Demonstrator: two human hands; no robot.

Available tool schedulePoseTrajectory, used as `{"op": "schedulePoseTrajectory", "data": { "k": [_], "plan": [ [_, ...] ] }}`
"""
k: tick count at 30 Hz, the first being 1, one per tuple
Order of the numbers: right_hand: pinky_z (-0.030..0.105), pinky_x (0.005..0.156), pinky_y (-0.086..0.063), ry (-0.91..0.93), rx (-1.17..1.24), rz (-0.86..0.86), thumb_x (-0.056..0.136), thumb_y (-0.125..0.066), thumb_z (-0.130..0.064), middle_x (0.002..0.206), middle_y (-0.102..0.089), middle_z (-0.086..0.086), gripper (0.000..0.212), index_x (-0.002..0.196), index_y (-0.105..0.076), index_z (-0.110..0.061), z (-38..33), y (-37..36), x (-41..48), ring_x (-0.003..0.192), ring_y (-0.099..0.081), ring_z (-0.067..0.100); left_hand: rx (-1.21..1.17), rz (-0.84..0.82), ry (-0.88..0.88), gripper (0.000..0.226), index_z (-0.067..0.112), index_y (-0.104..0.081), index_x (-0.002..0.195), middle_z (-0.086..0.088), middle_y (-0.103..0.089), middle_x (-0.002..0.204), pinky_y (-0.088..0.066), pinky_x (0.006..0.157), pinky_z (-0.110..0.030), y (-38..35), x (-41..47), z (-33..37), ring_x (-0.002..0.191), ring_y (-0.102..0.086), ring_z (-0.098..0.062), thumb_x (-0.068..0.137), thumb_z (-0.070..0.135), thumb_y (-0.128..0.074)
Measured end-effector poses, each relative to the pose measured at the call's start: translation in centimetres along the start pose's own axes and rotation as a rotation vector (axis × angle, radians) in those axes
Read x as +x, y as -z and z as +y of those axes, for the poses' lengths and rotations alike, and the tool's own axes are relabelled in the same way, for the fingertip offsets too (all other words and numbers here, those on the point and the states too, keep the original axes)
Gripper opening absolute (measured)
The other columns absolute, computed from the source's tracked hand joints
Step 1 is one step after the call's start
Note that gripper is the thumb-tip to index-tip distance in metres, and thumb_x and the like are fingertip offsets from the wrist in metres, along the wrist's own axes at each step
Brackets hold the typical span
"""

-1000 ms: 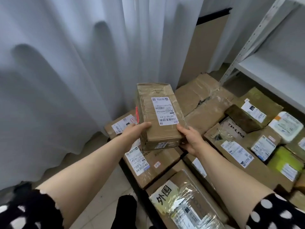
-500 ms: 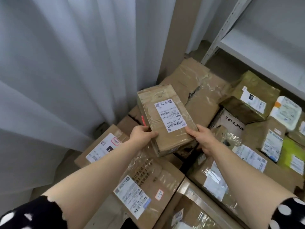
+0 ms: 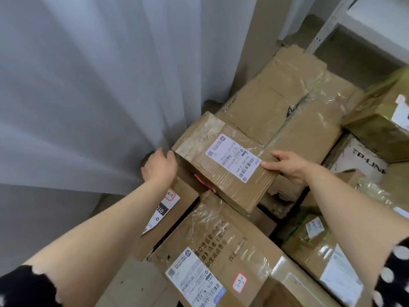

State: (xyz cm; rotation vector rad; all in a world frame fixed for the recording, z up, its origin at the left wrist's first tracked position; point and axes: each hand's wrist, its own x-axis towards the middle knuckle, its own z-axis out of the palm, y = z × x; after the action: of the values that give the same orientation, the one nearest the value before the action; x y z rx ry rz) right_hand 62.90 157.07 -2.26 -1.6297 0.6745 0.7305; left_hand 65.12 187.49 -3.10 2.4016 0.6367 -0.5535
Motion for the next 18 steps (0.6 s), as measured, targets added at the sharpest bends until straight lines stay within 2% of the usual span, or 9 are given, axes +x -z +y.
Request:
{"op": "schedulePoseTrajectory", "data": {
  "k": [4,7,10,11,13,14,15,16,18],
  "plan": [
    [0.017,0.073,-0.053,-0.035,0.001,-0.015,0.087,-0.058,0.006,0.096,-0.065,0.003,0.037,0.123,-0.056,-0.006,0.1,-0.5,2.0,0.083,-0.061,0.012,-0.039,-0.072,-0.006,0.043,0.011,-0.046,0.13,-0.012,-0.054,0.132,-0.03,0.108,-0.05,-1.0,1.5,-0.5,0.122,-0.047,-0.035,0.097,0.036,-0.033],
    [0.029,0.081,-0.05,-0.101,-0.009,-0.033,0.089,-0.058,0.004,0.099,-0.064,0.0,0.04,0.123,-0.056,-0.016,0.2,-0.8,2.9,0.087,-0.06,0.014,-0.064,-0.138,-0.033,0.05,0.015,-0.031,0.147,-0.012,-0.044,0.146,-0.023,0.114,-0.047,-1.3,2.0,-0.3,0.134,-0.039,-0.031,0.1,0.035,-0.033],
    [0.037,0.082,-0.051,-0.144,-0.01,-0.071,0.089,-0.057,0.003,0.108,-0.064,0.003,0.046,0.132,-0.053,-0.014,0.5,-1.2,3.5,0.091,-0.061,0.017,-0.034,-0.186,-0.085,0.055,0.019,-0.017,0.153,-0.009,-0.041,0.148,-0.019,0.117,-0.044,-1.7,2.7,-0.3,0.139,-0.033,-0.028,0.101,0.031,-0.034],
    [0.037,0.08,-0.052,-0.153,0.006,-0.063,0.089,-0.058,0.002,0.11,-0.063,0.003,0.049,0.135,-0.051,-0.014,0.7,-1.3,3.8,0.091,-0.061,0.017,-0.014,-0.188,-0.098,0.053,0.018,-0.021,0.152,-0.009,-0.041,0.148,-0.02,0.116,-0.044,-1.8,2.9,-0.4,0.138,-0.034,-0.028,0.101,0.028,-0.035],
    [0.038,0.079,-0.051,-0.175,0.054,-0.025,0.088,-0.062,-0.002,0.11,-0.063,0.001,0.054,0.139,-0.046,-0.014,0.8,-1.7,3.8,0.09,-0.061,0.016,0.013,-0.174,-0.118,0.041,0.014,-0.045,0.138,-0.012,-0.052,0.138,-0.028,0.112,-0.046,-1.9,3.3,-0.4,0.129,-0.044,-0.033,0.098,0.023,-0.038],
    [0.037,0.078,-0.049,-0.183,0.065,-0.005,0.088,-0.063,-0.005,0.106,-0.062,-0.001,0.056,0.14,-0.044,-0.014,0.8,-1.9,3.8,0.087,-0.061,0.014,0.016,-0.153,-0.136,0.03,0.011,-0.055,0.12,-0.014,-0.06,0.122,-0.035,0.106,-0.048,-2.0,3.4,-0.3,0.118,-0.051,-0.036,0.096,0.02,-0.04],
    [0.036,0.077,-0.048,-0.185,0.065,0.006,0.088,-0.064,-0.007,0.103,-0.06,-0.003,0.059,0.141,-0.041,-0.014,0.8,-2.0,3.8,0.085,-0.06,0.012,0.017,-0.134,-0.149,0.019,0.009,-0.056,0.102,-0.014,-0.062,0.104,-0.041,0.099,-0.047,-1.9,3.4,-0.3,0.107,-0.055,-0.038,0.094,0.017,-0.041],
    [0.036,0.077,-0.048,-0.184,0.057,0.009,0.088,-0.064,-0.008,0.102,-0.059,-0.004,0.06,0.143,-0.04,-0.013,0.8,-2.2,3.8,0.084,-0.059,0.011,0.019,-0.118,-0.157,0.015,0.007,-0.055,0.095,-0.014,-0.061,0.095,-0.045,0.091,-0.044,-1.9,3.4,-0.1,0.099,-0.056,-0.038,0.093,0.016,-0.042],
    [0.035,0.075,-0.05,-0.177,0.045,0.001,0.089,-0.064,-0.008,0.106,-0.06,-0.003,0.059,0.143,-0.04,-0.014,1.0,-2.4,3.9,0.085,-0.06,0.013,0.02,-0.108,-0.161,0.018,0.006,-0.058,0.102,-0.014,-0.063,0.098,-0.047,0.083,-0.039,-1.9,3.4,0.0,0.095,-0.057,-0.035,0.091,0.014,-0.047]
  ]
}}
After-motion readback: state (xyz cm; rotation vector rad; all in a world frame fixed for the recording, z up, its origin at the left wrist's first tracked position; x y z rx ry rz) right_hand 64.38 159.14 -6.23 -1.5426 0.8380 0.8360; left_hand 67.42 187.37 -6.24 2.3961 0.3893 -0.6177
